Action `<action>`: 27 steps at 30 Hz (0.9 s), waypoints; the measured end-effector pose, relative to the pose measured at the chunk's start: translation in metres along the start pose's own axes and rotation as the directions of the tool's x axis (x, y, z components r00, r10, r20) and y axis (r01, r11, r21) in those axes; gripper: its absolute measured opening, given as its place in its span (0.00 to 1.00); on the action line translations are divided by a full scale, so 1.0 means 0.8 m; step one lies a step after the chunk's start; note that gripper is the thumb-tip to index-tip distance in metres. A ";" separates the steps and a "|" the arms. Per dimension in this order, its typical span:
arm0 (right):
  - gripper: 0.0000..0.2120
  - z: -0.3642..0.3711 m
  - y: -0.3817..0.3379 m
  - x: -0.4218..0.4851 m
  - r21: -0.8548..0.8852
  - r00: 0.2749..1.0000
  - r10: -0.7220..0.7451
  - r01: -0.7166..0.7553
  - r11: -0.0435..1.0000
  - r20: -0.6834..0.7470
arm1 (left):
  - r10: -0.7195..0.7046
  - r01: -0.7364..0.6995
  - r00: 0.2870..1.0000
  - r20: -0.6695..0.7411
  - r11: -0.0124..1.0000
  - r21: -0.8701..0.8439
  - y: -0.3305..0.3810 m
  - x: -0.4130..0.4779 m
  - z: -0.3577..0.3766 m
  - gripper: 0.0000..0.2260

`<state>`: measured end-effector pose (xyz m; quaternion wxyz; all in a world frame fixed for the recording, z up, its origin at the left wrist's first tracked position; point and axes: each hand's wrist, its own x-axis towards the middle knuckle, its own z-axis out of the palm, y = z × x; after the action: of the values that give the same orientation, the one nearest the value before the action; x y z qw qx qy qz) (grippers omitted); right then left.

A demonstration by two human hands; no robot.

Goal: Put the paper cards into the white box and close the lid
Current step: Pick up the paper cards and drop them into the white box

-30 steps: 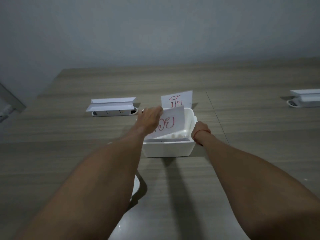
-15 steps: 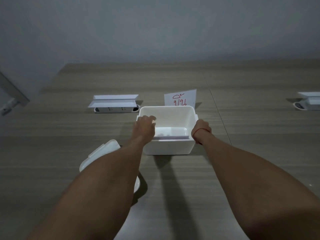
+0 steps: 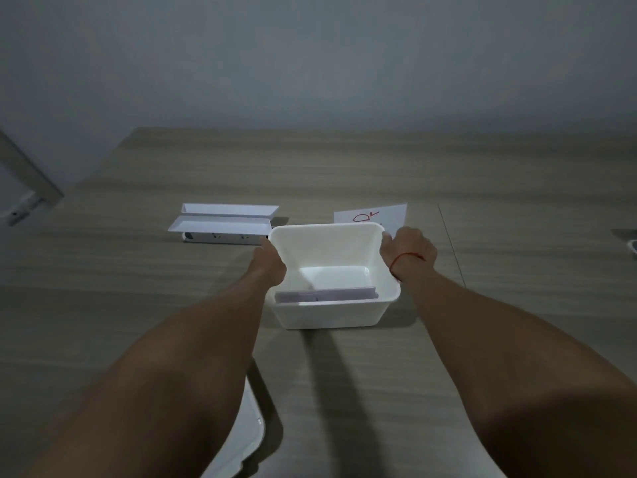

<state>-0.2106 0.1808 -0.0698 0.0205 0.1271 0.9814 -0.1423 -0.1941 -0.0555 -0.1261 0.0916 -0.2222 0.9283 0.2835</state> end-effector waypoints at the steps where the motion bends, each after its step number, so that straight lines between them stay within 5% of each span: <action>1: 0.19 -0.001 -0.006 0.013 0.005 1.000 -0.014 0.014 1.000 -0.010 | 0.027 -0.027 0.999 -0.020 1.000 -0.016 0.001 0.008 0.000 0.23; 5: 0.14 0.006 -0.025 0.061 -0.016 0.996 -0.089 0.089 0.996 0.022 | 0.038 -0.047 0.993 -0.110 0.996 -0.081 -0.006 0.037 0.008 0.15; 12: 0.19 0.037 -0.031 0.139 -0.166 0.931 -0.363 0.364 0.917 0.036 | 0.020 -0.037 0.965 -0.261 0.998 -0.060 0.019 0.054 0.011 0.23; 17: 0.19 0.040 -0.030 0.163 -0.170 0.933 -0.323 0.348 0.922 0.155 | -0.001 -0.009 0.956 -0.293 0.999 -0.034 0.025 0.062 0.013 0.24; 27: 0.13 0.033 -0.033 0.146 -0.107 0.941 -0.337 0.338 0.935 0.025 | -0.046 0.032 0.973 -0.228 0.997 -0.064 0.029 0.047 0.006 0.23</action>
<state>-0.3298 0.1774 -0.0965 0.0057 -0.0449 0.9949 -0.0902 -0.2383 -0.0489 -0.1300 -0.0174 -0.2745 0.9192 0.2818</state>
